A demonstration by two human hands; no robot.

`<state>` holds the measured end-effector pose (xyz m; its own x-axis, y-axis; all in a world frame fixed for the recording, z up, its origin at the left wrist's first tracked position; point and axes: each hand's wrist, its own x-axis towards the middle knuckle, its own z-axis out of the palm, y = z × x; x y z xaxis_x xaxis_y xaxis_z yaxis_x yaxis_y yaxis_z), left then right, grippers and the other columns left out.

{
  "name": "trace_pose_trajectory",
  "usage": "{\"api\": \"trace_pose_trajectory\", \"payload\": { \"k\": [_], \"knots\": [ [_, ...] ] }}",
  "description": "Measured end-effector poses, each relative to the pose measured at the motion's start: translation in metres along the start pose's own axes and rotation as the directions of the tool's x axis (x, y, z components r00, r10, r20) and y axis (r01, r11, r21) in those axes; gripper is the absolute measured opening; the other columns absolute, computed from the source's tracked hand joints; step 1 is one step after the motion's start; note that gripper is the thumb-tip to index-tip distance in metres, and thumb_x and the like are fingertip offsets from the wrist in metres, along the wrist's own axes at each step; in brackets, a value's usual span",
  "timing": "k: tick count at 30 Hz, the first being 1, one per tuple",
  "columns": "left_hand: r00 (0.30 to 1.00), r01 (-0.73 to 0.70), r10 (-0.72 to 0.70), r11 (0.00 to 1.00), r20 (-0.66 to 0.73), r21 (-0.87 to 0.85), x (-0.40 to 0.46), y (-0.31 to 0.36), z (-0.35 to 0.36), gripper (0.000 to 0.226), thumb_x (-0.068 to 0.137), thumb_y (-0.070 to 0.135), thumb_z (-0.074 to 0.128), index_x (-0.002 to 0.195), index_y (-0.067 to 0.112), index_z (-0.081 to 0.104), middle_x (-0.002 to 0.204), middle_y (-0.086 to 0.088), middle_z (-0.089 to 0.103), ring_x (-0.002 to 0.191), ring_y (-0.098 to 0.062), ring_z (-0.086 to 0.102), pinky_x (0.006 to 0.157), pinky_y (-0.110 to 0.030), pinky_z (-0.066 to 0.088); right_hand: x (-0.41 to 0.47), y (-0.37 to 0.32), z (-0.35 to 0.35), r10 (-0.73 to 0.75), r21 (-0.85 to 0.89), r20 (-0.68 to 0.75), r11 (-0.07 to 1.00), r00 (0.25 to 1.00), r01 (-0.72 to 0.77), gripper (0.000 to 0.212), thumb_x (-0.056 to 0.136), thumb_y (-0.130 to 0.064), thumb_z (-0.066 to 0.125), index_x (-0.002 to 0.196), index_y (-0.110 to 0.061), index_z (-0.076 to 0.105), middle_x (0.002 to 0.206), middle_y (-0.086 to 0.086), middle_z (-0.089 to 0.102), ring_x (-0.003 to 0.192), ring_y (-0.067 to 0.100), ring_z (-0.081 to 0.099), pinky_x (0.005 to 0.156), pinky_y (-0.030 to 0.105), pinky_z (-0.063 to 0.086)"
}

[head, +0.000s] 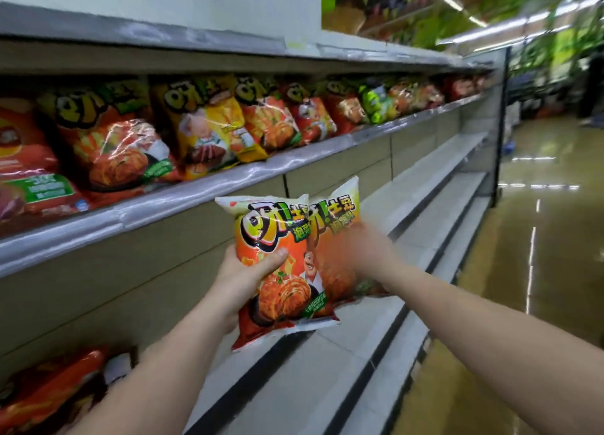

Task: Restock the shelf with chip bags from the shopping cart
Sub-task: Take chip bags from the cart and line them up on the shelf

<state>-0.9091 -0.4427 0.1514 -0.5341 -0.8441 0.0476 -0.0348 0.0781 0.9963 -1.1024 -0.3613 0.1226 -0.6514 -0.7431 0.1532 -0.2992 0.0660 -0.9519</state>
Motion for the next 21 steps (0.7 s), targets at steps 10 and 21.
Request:
{"api": "trace_pose_trajectory", "payload": {
  "k": [10, 21],
  "knots": [
    [0.988, -0.134, 0.135, 0.991, 0.081, -0.021, 0.026, 0.044, 0.165, 0.061, 0.072, 0.025, 0.079, 0.12, 0.02, 0.041, 0.103, 0.0, 0.064, 0.09, -0.017, 0.064, 0.068, -0.028, 0.05, 0.033, 0.001, -0.181, -0.068, -0.077, -0.176, 0.995, 0.982, 0.055, 0.091, 0.06, -0.042, 0.083, 0.138, -0.021, 0.04, 0.119, 0.004, 0.061, 0.111, 0.027, 0.058, 0.097, 0.047, 0.047],
    [0.962, -0.228, 0.229, 0.973, 0.15, -0.019, 0.079, 0.067, 0.285, 0.094, 0.056, 0.044, 0.085, 0.135, 0.02, 0.04, 0.118, -0.004, 0.065, 0.101, -0.021, 0.065, 0.081, -0.035, 0.054, 0.076, 0.019, -0.308, -0.104, -0.024, -0.281, 0.995, 0.954, 0.101, 0.089, 0.063, -0.036, 0.083, 0.139, -0.021, 0.039, 0.116, 0.002, 0.059, 0.111, 0.026, 0.057, 0.098, 0.049, 0.046]
  ]
}}
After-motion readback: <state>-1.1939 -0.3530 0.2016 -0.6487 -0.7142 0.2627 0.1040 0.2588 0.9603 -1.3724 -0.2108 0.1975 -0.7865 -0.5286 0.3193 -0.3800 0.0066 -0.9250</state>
